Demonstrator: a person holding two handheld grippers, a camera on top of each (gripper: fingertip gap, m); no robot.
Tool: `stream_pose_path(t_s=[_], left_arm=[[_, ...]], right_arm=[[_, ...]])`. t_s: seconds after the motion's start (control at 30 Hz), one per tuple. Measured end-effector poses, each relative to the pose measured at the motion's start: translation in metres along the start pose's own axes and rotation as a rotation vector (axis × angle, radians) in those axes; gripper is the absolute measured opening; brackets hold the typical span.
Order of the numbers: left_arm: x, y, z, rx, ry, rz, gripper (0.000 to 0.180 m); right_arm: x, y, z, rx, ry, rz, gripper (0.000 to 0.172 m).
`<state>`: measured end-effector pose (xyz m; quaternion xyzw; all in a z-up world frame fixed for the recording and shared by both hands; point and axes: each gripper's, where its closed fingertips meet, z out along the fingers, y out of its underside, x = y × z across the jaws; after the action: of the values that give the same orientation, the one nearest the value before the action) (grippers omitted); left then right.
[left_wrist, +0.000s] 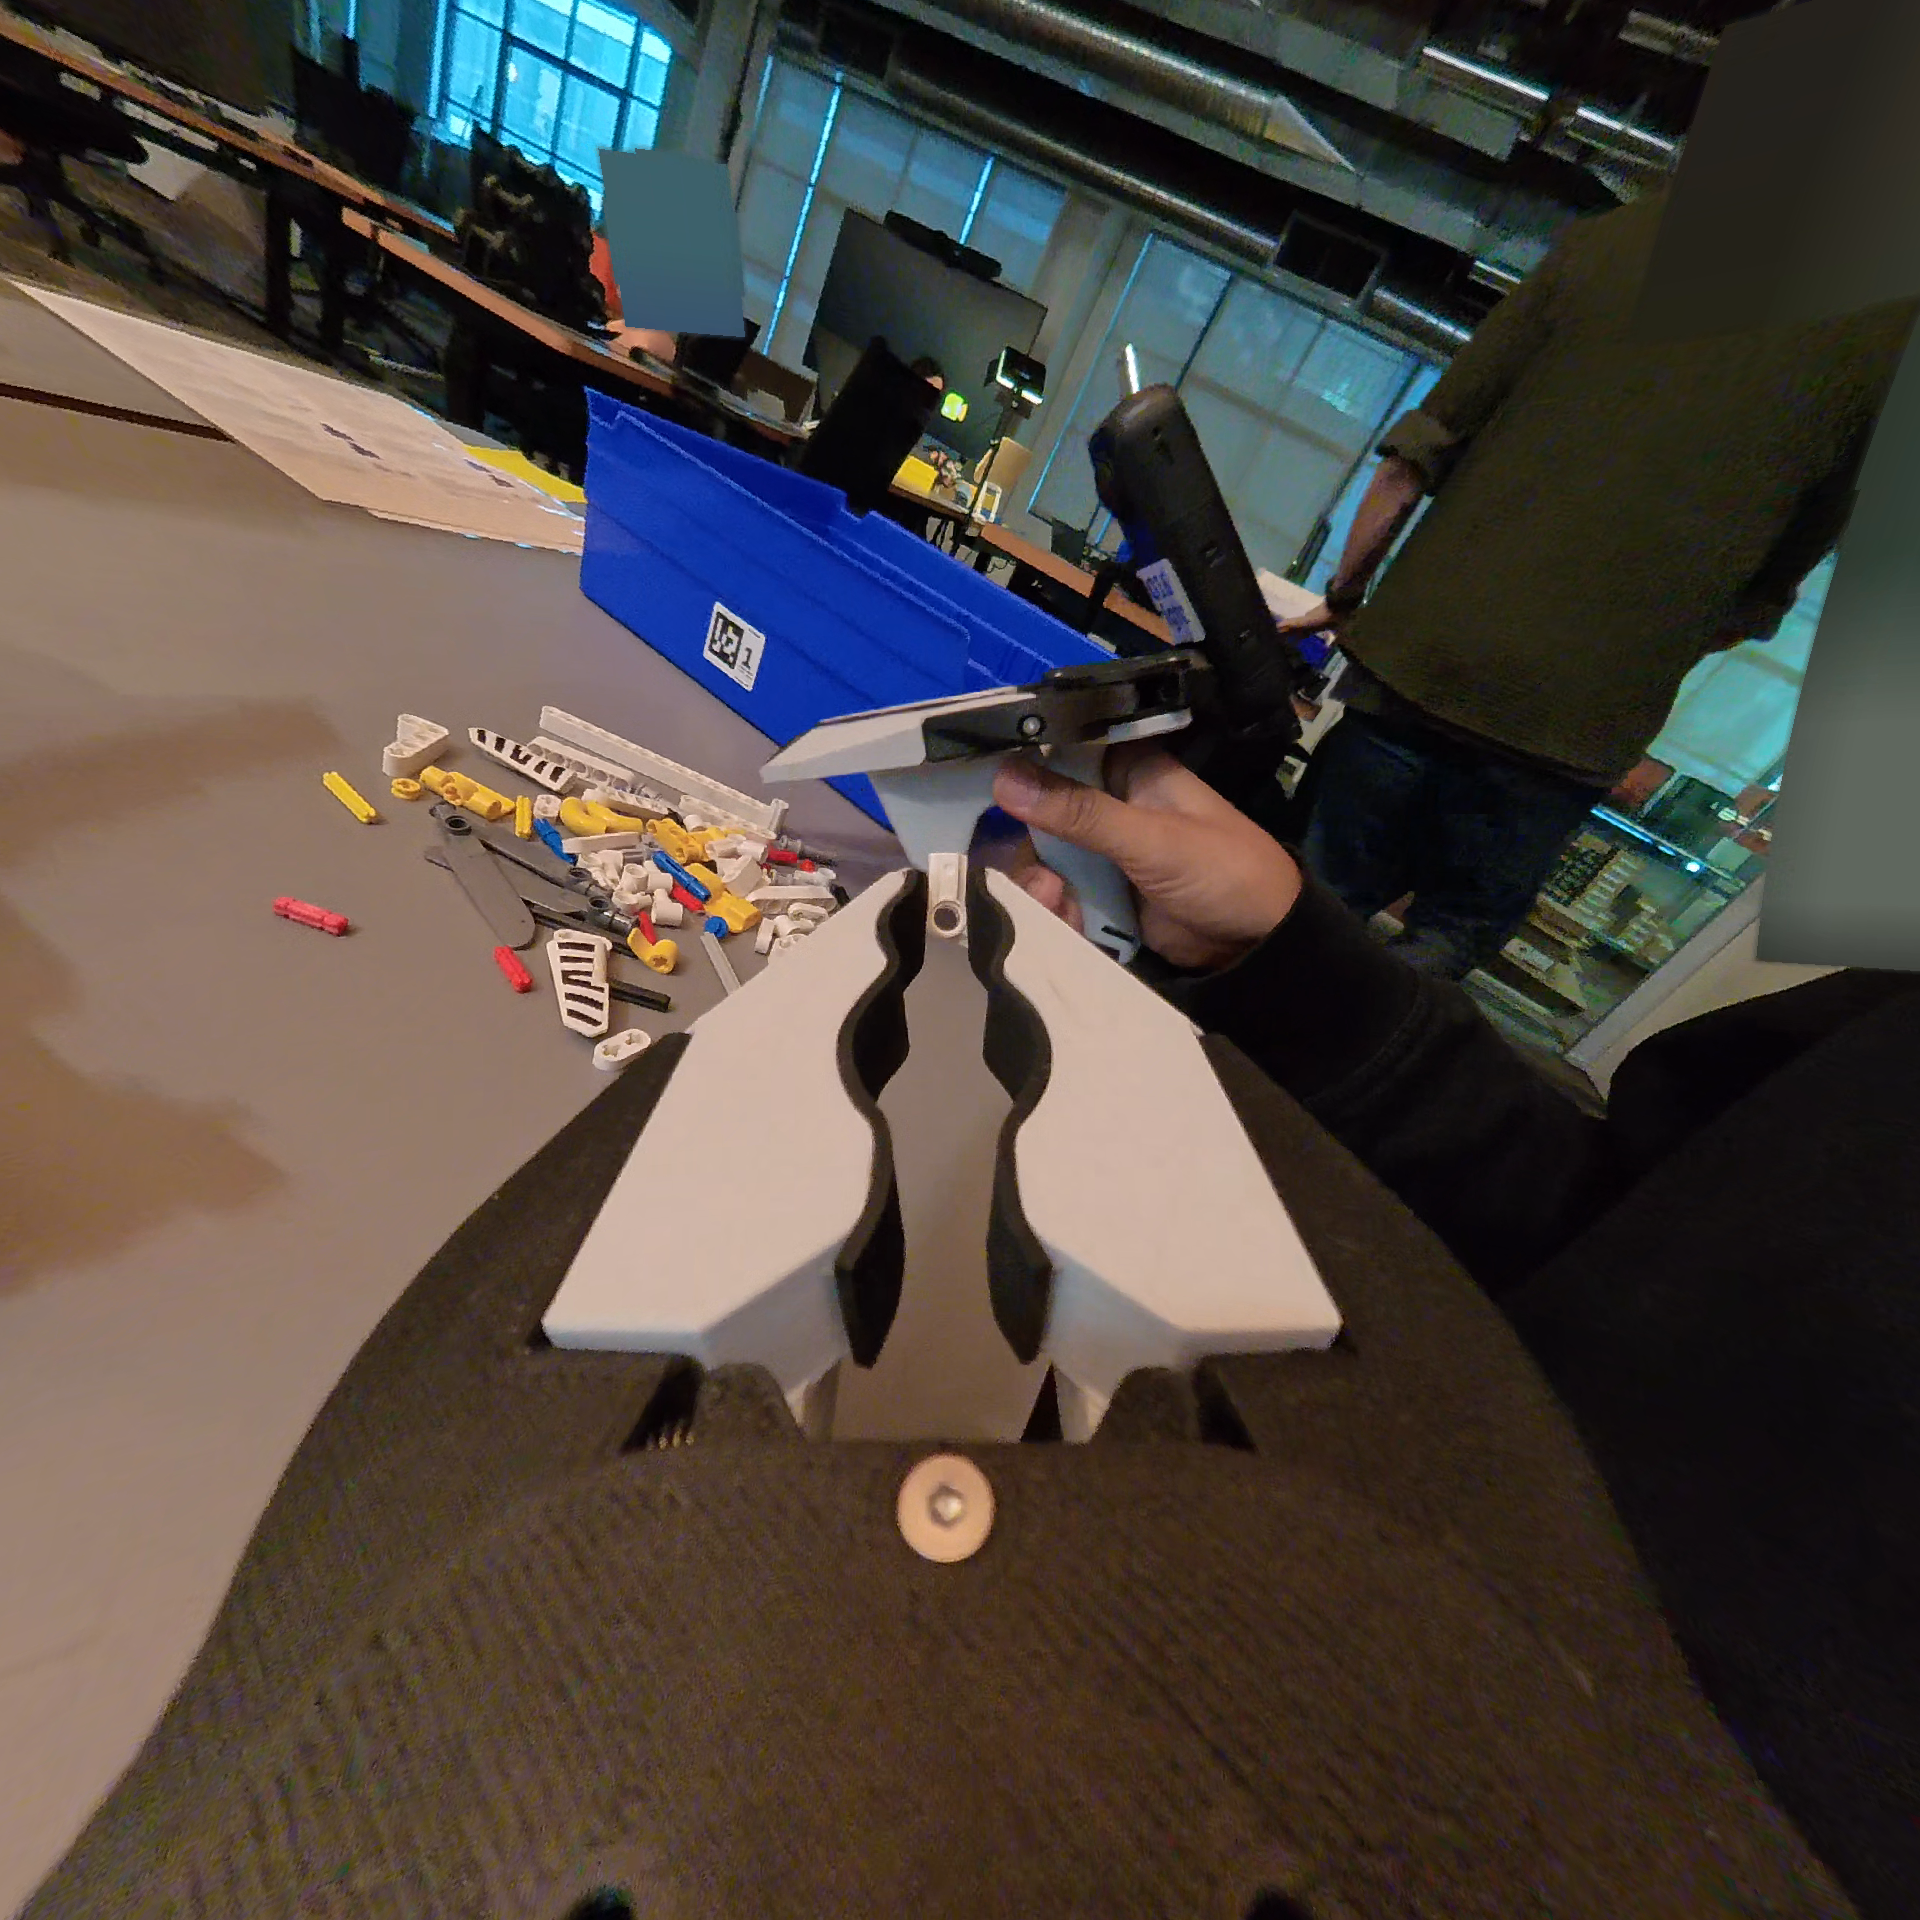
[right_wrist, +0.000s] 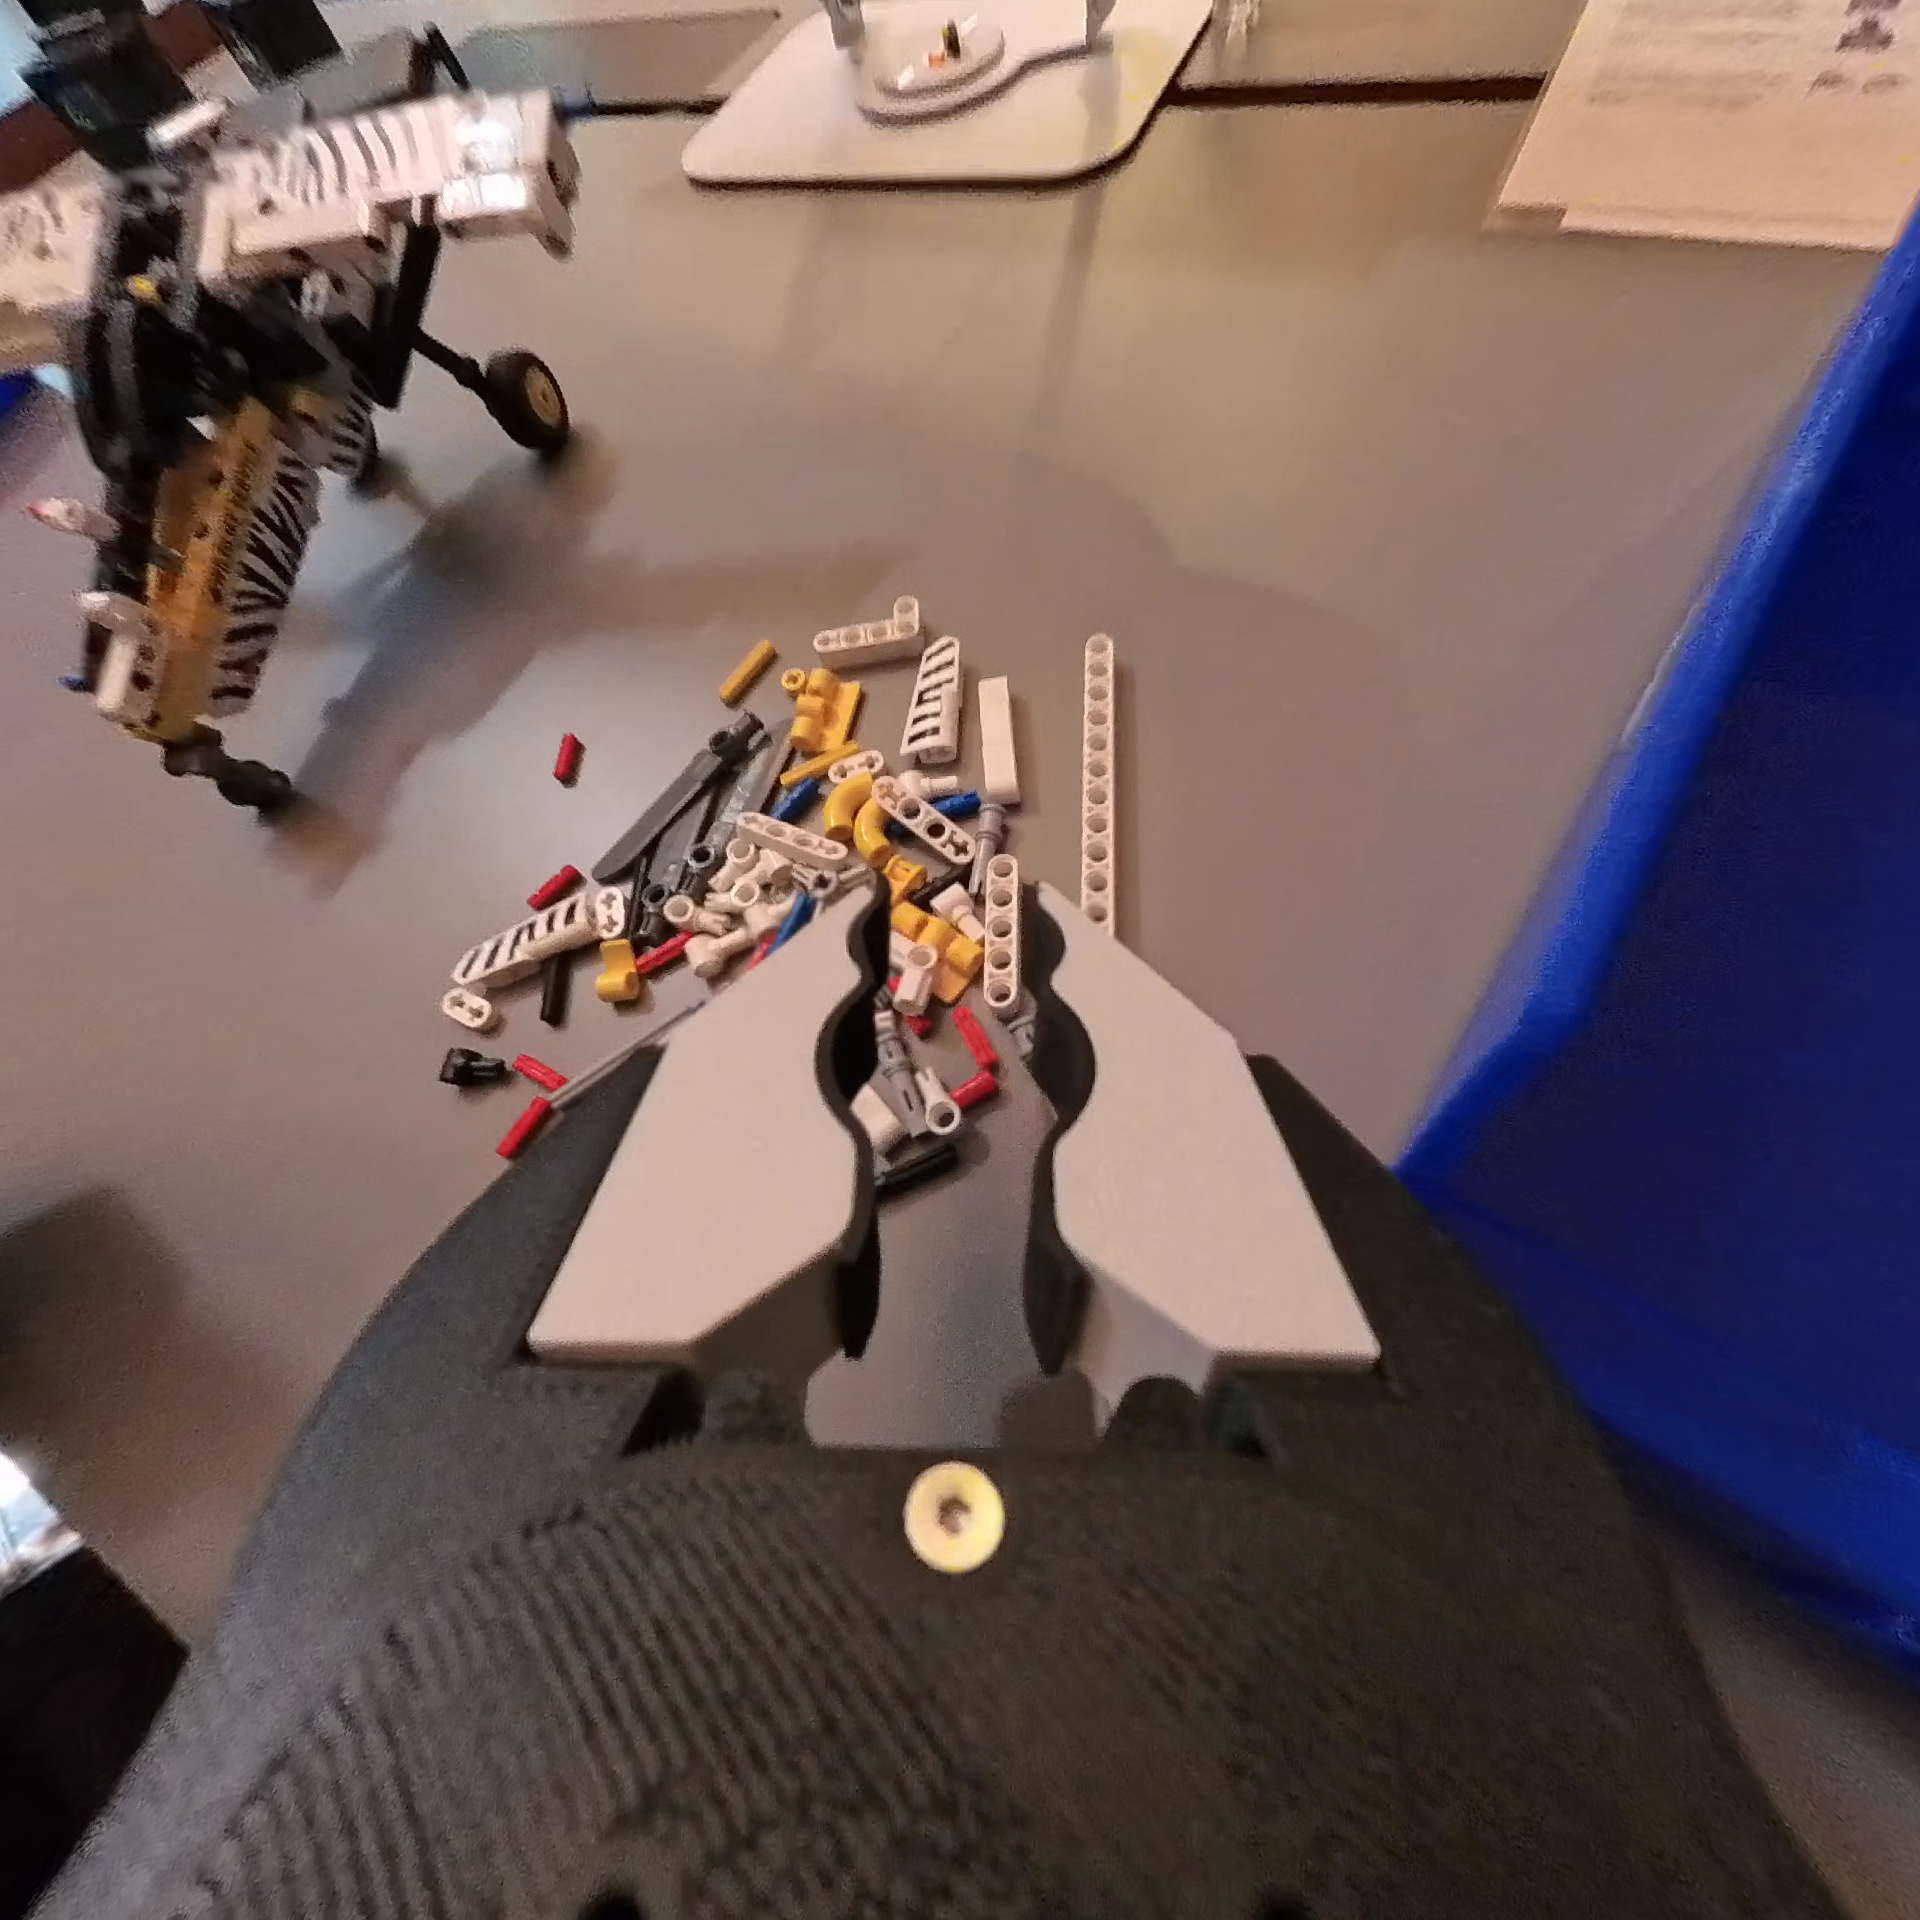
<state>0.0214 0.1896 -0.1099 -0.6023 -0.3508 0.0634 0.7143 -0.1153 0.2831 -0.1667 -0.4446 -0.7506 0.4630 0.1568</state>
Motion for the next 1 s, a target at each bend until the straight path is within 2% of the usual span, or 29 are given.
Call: stream_pose_path(t_s=[0.1, 0.2, 0.27, 0.33, 0.53, 0.67, 0.77, 0.9, 1.0], left_arm=[[-0.001, 0.0, 0.0, 0.0, 0.007, -0.014, 0.005], [-0.003, -0.001, -0.001, 0.006, 0.014, -0.044, 0.005], [-0.004, -0.003, -0.002, 0.016, 0.036, -0.087, 0.005], [-0.006, -0.009, -0.005, 0.045, 0.068, -0.151, 0.005], [-0.019, -0.029, -0.019, 0.159, 0.192, -0.414, 0.006], [-0.022, -0.032, -0.021, 0.184, 0.19, -0.437, 0.006], [-0.018, -0.026, -0.017, 0.149, 0.161, -0.372, 0.006], [-0.013, -0.023, -0.013, 0.132, 0.157, -0.337, 0.007], [-0.013, -0.028, -0.018, 0.169, 0.185, -0.364, 0.0]], right_arm=[[-0.013, -0.019, -0.012, 0.087, -0.07, -0.011, 0.029], [-0.061, -0.035, -0.032, 0.177, -0.319, -0.062, 0.032], [-0.103, -0.036, -0.048, 0.224, -0.521, -0.159, 0.034], [-0.132, -0.032, -0.058, 0.275, -0.602, -0.295, 0.037], [-0.171, -0.022, -0.052, 0.413, -0.378, -0.65, 0.029], [-0.195, -0.016, -0.053, 0.455, -0.317, -0.773, 0.032], [-0.198, -0.013, -0.048, 0.442, -0.291, -0.774, 0.029], [-0.192, -0.018, -0.052, 0.466, -0.287, -0.723, 0.005], [-0.185, -0.021, -0.054, 0.449, -0.316, -0.666, 0.005]])
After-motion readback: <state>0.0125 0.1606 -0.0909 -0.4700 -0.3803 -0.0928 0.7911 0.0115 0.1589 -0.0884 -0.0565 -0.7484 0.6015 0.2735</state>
